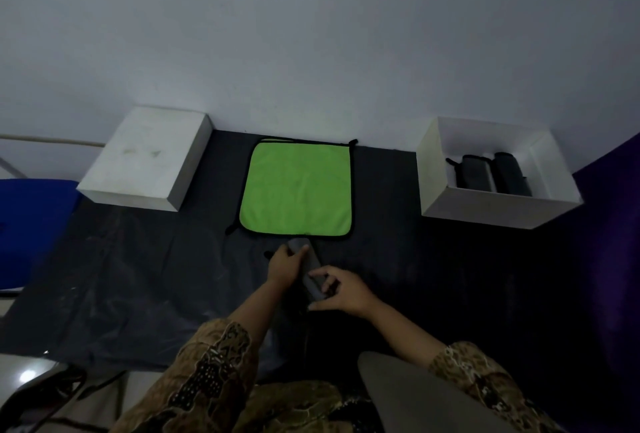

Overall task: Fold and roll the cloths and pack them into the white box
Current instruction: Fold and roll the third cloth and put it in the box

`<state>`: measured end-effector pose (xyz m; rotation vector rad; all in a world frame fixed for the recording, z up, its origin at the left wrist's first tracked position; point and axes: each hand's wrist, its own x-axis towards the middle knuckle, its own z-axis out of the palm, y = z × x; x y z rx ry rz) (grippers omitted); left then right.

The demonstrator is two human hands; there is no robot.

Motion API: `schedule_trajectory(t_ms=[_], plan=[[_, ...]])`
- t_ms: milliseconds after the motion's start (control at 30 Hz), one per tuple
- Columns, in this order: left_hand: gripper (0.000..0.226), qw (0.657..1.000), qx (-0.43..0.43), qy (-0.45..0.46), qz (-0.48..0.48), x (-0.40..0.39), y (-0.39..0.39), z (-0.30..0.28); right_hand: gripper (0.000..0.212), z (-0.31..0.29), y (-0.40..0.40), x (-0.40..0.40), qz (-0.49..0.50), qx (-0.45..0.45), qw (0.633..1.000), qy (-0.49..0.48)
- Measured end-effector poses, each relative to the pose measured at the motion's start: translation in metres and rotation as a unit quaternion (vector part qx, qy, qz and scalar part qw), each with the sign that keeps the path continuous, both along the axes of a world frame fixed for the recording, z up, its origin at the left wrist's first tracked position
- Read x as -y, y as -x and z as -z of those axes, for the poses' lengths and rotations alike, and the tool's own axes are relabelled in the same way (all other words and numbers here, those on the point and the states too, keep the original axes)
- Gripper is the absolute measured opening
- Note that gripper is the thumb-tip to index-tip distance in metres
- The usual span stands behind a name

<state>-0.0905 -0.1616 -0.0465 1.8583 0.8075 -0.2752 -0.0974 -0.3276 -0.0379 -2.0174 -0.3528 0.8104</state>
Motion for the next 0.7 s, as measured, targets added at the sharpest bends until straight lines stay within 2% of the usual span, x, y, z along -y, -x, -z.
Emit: schedule_trajectory(t_ms=[100, 200, 333, 400, 500, 600, 633, 700], plan=[[0.041, 0.998, 0.010, -0.066, 0.013, -0.011, 0.010, 0.004, 0.058, 0.000, 0.002, -0.004, 0.000, -0.052, 0.999, 0.005], [0.044, 0.994, -0.004, -0.105, 0.007, -0.019, 0.015, 0.009, 0.048, 0.001, 0.004, -0.008, 0.004, -0.077, 0.997, 0.000], [0.048, 0.995, -0.016, -0.097, -0.011, -0.021, 0.015, 0.012, 0.043, 0.004, 0.004, -0.012, 0.020, 0.052, 0.997, 0.060], [0.050, 0.995, -0.005, -0.094, -0.032, -0.019, 0.015, 0.013, 0.043, 0.007, 0.002, -0.015, 0.046, 0.062, 0.994, 0.080], [0.062, 0.994, 0.008, -0.071, -0.086, -0.018, 0.017, 0.015, 0.052, 0.010, 0.000, -0.020, 0.072, 0.004, 0.995, 0.074], [0.060, 0.997, -0.003, -0.066, -0.050, -0.020, 0.018, 0.021, 0.070, 0.012, -0.006, -0.024, 0.082, -0.085, 0.989, 0.087], [0.058, 0.997, -0.006, -0.068, -0.035, -0.021, 0.018, 0.023, 0.067, 0.012, -0.008, -0.024, 0.062, -0.097, 0.989, 0.098], [0.054, 0.997, -0.006, -0.080, -0.010, -0.022, 0.018, 0.026, 0.045, 0.013, -0.011, -0.023, 0.026, -0.093, 0.989, 0.112]])
